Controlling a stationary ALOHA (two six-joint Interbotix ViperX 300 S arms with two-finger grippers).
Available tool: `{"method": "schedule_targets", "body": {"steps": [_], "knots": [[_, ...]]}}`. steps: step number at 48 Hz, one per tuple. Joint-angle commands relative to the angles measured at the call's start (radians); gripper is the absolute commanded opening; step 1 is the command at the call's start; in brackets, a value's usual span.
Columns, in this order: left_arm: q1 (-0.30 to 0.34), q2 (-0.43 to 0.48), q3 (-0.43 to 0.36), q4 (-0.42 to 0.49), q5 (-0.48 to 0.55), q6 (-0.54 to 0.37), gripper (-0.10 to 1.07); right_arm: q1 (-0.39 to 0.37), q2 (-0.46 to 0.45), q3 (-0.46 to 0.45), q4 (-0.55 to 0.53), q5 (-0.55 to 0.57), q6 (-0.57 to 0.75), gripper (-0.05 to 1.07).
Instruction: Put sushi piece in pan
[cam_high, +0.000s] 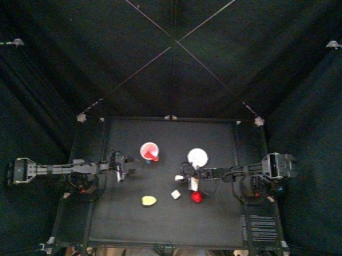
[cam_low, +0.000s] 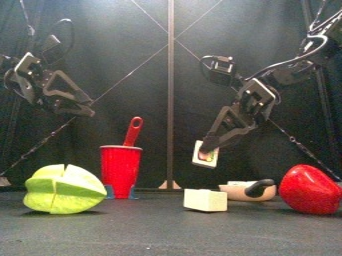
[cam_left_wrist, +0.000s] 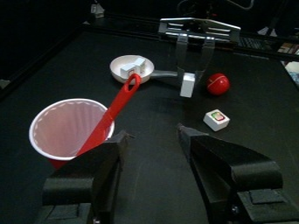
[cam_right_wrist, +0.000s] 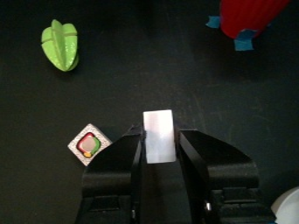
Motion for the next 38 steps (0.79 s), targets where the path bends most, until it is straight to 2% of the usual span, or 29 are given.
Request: {"method": "schedule_targets", "body": {"steps": [1,10,23,33,38], "knots": [[0.002,0.002,-0.012,-0.002,-0.005,0.000,0.86,-0.021,-0.038,0.000,0.018,-0.011,-0.002,0.56],[0.002,0.002,-0.012,-0.002,-0.005,0.002,0.86,-0.097,-0.080,0.014,0.025,0.006,-0.002,0.56],[0.006,0.002,-0.011,-0.008,-0.005,-0.002,0.86,-0.247,-0.206,0.057,0.063,0.140,0.000,0.56],[0.006,0.002,-0.005,-0.018,-0.005,0.002,0.86,-0.336,-0.282,0.147,0.172,0.137,0.000,0.56],[0.008,0.002,-0.006,-0.018,-0.005,0.002,0.86,-0.350,-0.314,0.192,0.204,0.112,0.000,0.56]]}}
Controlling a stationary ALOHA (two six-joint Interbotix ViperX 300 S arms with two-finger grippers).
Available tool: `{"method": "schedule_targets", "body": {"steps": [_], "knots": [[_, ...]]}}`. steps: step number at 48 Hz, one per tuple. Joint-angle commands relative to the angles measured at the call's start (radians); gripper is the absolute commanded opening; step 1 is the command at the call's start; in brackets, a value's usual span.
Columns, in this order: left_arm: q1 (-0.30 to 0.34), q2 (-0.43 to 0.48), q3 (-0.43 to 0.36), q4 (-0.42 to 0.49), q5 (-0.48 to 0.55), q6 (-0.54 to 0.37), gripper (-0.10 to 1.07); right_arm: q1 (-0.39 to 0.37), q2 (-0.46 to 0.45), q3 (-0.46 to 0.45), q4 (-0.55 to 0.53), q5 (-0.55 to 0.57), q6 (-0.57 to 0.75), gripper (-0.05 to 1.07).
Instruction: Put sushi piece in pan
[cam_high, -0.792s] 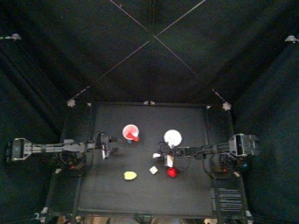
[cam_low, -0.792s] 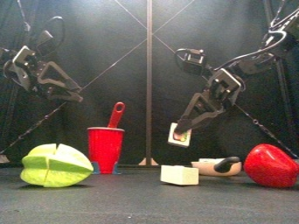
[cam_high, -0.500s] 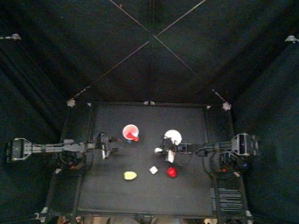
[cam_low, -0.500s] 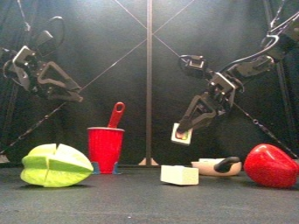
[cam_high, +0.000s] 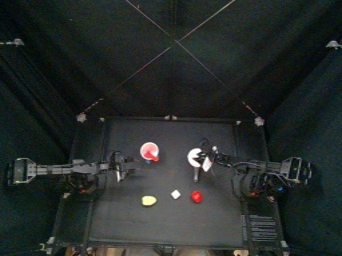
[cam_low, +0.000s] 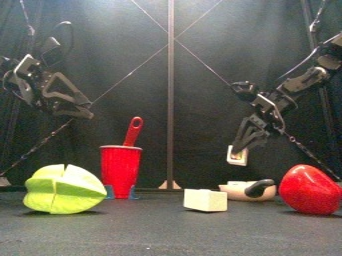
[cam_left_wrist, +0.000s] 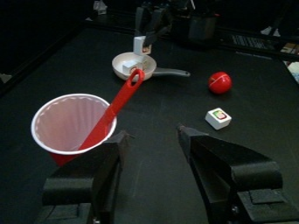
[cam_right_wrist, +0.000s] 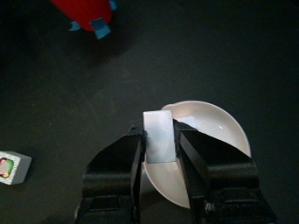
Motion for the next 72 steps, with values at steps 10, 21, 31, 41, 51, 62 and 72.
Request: {"method": "schedule_targets", "body": {"steps": [10,21,31,41,51,62,72], "knots": [[0.006,0.002,-0.015,-0.002,-0.005,0.000,0.86,-0.038,-0.089,0.083,0.048,-0.063,-0.002,0.56],[0.006,0.002,-0.015,-0.003,-0.005,0.002,0.86,-0.086,-0.091,0.112,0.075,-0.133,-0.002,0.57],[0.008,0.002,-0.015,-0.002,-0.005,0.002,0.86,-0.097,-0.078,0.124,0.077,-0.158,-0.002,0.62],[0.006,0.002,-0.015,-0.002,-0.005,0.002,0.86,-0.103,-0.074,0.126,0.081,-0.172,-0.003,0.71],[0.008,0.002,-0.015,-0.003,-0.005,0.002,0.86,-0.101,-0.057,0.126,0.083,-0.190,-0.002,0.80],[0.006,0.002,-0.014,-0.003,-0.005,0.002,0.86,-0.101,-0.037,0.124,0.083,-0.195,-0.002,0.81],[0.008,0.002,-0.015,-0.003,-0.005,0.002,0.86,-0.101,-0.032,0.121,0.083,-0.195,-0.002,0.81]]}}
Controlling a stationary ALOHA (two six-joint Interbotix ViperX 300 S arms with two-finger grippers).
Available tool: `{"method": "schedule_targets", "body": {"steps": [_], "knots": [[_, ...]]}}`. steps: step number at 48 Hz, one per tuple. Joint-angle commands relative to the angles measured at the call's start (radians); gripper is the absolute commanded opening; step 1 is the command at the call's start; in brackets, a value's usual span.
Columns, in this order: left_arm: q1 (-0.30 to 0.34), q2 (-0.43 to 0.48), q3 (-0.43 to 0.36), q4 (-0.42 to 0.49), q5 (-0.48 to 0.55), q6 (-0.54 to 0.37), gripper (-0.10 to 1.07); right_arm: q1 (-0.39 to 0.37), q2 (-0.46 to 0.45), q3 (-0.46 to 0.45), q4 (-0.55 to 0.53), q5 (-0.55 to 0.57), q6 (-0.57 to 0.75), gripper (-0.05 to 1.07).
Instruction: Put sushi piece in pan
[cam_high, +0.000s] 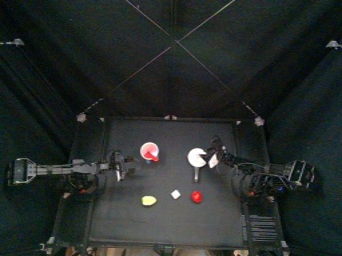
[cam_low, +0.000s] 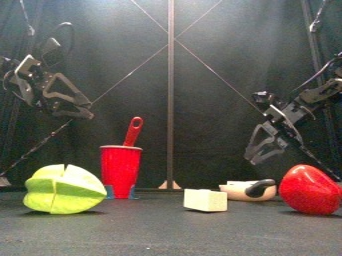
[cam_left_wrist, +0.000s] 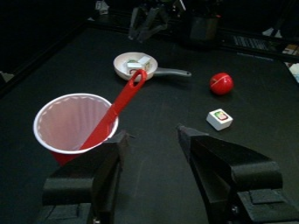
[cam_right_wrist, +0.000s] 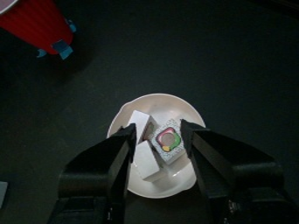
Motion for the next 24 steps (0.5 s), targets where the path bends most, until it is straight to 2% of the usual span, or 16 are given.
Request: {"method": "schedule_targets", "body": {"steps": [1,24], "knots": [[0.003,0.002,-0.012,0.000,-0.005,0.002,0.86,-0.003,-0.008,-0.012,0.002,-0.009,-0.002,0.81],[0.003,0.002,-0.012,-0.002,-0.005,0.002,0.86,0.020,-0.008,-0.014,-0.003,-0.009,-0.003,0.81]]}}
